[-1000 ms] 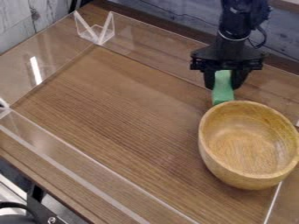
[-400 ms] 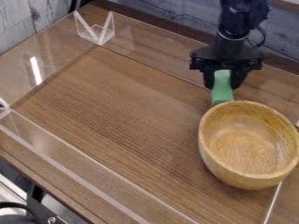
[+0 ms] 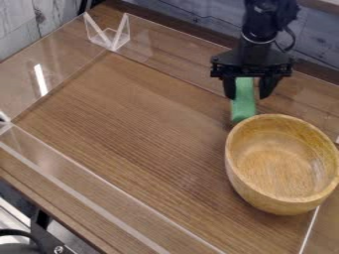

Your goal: Move green stick from inside the wooden bowl to the table next to it

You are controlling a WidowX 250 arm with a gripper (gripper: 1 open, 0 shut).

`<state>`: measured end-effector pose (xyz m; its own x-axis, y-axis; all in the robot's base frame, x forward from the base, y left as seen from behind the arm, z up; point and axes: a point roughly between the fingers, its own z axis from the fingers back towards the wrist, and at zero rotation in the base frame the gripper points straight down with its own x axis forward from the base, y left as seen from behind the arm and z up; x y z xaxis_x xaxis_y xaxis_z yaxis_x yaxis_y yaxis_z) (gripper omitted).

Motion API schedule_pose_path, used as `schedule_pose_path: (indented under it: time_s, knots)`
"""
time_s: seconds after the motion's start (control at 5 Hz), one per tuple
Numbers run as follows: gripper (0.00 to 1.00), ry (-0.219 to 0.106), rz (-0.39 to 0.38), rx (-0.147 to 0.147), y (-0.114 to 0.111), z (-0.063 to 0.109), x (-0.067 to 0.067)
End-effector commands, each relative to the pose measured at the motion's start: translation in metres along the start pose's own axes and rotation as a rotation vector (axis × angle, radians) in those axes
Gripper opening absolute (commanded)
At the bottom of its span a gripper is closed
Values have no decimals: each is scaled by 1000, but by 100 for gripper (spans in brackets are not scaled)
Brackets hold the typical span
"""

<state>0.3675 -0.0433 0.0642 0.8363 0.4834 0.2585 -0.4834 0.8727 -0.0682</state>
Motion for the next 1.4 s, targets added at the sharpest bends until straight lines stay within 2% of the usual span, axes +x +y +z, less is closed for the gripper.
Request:
schedule_pose_path:
  time_s: [0.0, 0.6, 1.2]
  knots:
    - [100, -31, 12, -16, 2, 15, 10]
    - [100, -34, 113, 61, 18, -7, 15]
    - [100, -37, 166, 108, 31, -25, 15]
